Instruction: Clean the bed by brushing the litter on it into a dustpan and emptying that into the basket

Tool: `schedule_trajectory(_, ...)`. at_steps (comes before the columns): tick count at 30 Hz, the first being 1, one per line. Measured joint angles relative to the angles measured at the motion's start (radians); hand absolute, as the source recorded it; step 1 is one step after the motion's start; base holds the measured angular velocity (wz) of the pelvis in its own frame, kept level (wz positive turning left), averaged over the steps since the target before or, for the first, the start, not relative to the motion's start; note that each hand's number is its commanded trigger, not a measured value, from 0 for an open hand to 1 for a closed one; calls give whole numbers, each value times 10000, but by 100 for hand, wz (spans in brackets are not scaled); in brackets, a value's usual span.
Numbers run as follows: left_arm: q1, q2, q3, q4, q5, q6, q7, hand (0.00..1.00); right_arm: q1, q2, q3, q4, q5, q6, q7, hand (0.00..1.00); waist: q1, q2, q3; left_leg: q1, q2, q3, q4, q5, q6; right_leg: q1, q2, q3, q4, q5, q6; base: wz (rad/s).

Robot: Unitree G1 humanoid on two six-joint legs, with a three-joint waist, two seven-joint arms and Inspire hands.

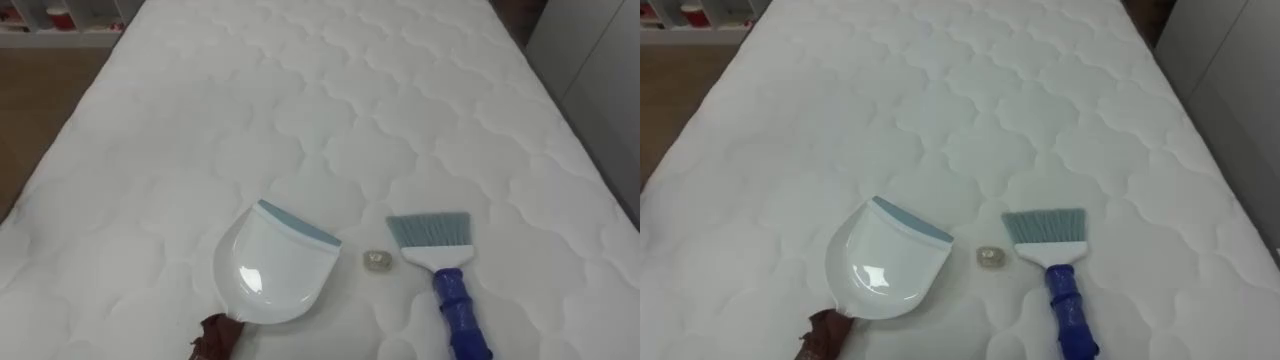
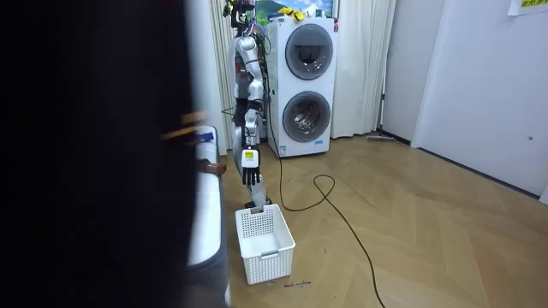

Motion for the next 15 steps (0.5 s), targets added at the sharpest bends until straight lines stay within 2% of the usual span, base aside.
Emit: schedule_trajectory(15,-16,1,-2,0,-13,11,0,0,-4,-13,-2,36,81,12,-18,0,-23,0,1,1,-4,-21,6,0,0,4,1,7,22,0,0,0)
